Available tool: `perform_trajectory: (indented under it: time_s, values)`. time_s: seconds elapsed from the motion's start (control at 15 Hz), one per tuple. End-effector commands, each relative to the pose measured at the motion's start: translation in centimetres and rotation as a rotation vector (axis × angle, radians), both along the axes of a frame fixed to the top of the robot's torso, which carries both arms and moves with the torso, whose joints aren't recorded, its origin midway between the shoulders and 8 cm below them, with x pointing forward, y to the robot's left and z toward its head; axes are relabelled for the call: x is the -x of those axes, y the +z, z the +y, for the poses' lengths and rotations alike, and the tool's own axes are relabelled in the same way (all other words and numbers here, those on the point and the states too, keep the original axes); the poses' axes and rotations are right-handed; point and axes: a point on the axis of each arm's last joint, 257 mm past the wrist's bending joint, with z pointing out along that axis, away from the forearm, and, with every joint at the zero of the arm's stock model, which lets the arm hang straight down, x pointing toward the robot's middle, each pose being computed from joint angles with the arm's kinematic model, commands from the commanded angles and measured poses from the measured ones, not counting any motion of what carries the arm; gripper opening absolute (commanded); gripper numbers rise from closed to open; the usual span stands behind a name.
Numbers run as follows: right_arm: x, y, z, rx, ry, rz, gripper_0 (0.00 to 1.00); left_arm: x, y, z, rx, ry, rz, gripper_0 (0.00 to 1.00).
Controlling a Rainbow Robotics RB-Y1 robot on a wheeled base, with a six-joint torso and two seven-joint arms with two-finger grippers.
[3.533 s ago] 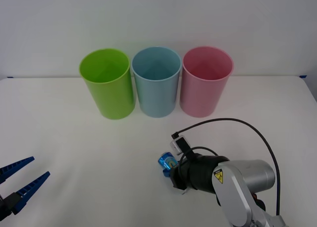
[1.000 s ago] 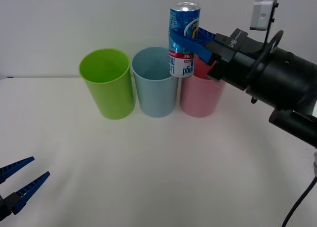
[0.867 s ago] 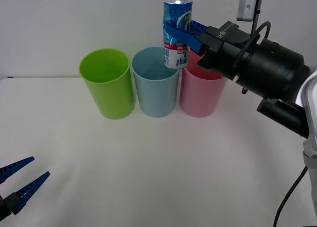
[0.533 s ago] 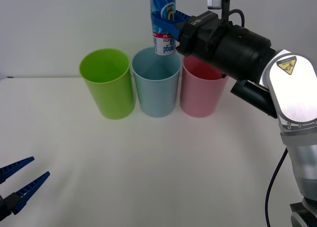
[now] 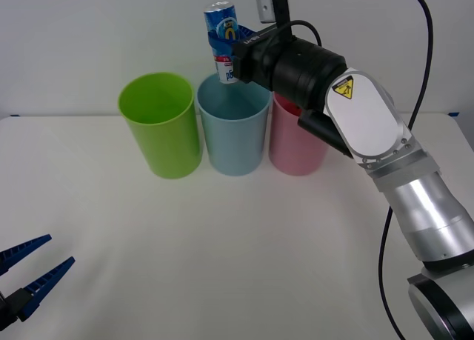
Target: Put cans in the blue bin and PET bottles in the pink bin and trash in the green bin.
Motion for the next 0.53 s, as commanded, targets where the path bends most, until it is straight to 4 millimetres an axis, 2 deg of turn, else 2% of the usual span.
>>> perform_trajectory:
  time_s: [0.07, 0.33, 0.53]
  values:
    - [-1.8, -2.0, 0.0, 0.058, -0.044, 0.014, 0.00, 0.0, 0.0, 0.0, 0.000, 0.000, 0.000, 0.79]
    - [-2.7, -4.4, -0.3, 0.105, -0.072, 0.037, 0.00, 0.0, 0.0, 0.0, 0.000, 0.000, 0.000, 0.79]
    - [-2.5, -4.5, 0.1, 0.105, -0.068, 0.037, 0.00, 0.0, 0.0, 0.0, 0.000, 0.000, 0.000, 0.79]
